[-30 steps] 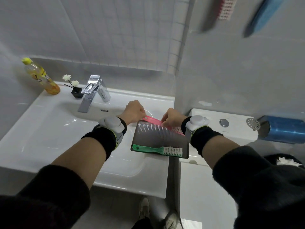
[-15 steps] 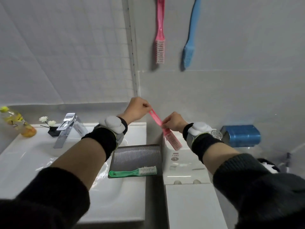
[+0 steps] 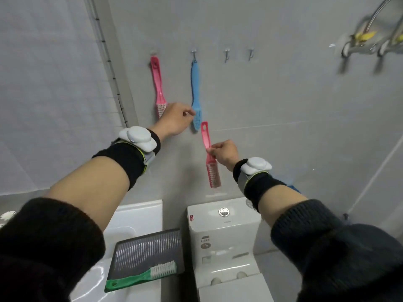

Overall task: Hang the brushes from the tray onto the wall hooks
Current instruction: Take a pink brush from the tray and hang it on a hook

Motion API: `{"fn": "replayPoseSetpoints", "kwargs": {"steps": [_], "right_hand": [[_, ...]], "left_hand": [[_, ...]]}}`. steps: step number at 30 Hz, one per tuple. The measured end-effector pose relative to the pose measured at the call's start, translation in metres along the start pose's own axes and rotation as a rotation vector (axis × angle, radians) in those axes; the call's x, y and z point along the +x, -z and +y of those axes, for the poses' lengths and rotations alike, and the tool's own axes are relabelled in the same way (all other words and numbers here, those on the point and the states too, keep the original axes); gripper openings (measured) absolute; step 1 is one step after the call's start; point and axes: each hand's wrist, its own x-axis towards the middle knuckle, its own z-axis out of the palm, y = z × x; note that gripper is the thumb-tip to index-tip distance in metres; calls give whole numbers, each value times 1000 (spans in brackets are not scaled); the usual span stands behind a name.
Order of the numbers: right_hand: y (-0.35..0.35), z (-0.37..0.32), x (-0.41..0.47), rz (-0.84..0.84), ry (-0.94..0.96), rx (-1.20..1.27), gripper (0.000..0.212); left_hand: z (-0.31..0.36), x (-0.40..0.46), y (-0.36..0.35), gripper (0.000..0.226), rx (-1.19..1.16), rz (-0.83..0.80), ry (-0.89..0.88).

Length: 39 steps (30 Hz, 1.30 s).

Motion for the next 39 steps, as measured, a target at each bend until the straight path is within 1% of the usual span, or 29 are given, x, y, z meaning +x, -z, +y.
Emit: {"fn": "replayPoseSetpoints", "kwargs": {"steps": [3,6,8,10,13,17,21,23,28,31,36,39], "right_hand": [[15,-25,16,65,32,50,28],[31,-53,33,153,66,104,22],[41,-70,45,207,84,122,26],[51,-83,56,254,88,132,31],[66,-97,74,315,81,175,31],[80,-108,89,329,79,201,27],[89,-116,106,343,95,199,29],[91,-119,108,327,101,196,24],[88,-117,113,303,105,198,17],[84,-113,115,306,81,195,23],[80,-109,121,310,67,197,25],[79,-108,122,320,74,190,20]], "left_hand": [[19,33,20,23,35,71,-73],[32,70,39,24,112,123,-169],[39,92,50,25,171,154,-221],[44,112,60,27,231,202,-246],[50,137,70,36,297,281,-233],[52,159,82,49,368,306,-180],[50,181,86,55,448,334,-149],[46,183,85,58,451,338,-120],[34,187,77,68,459,358,-159],[31,190,77,70,467,381,-166],[31,190,75,71,458,381,-157],[31,188,78,71,448,366,-152]]}}
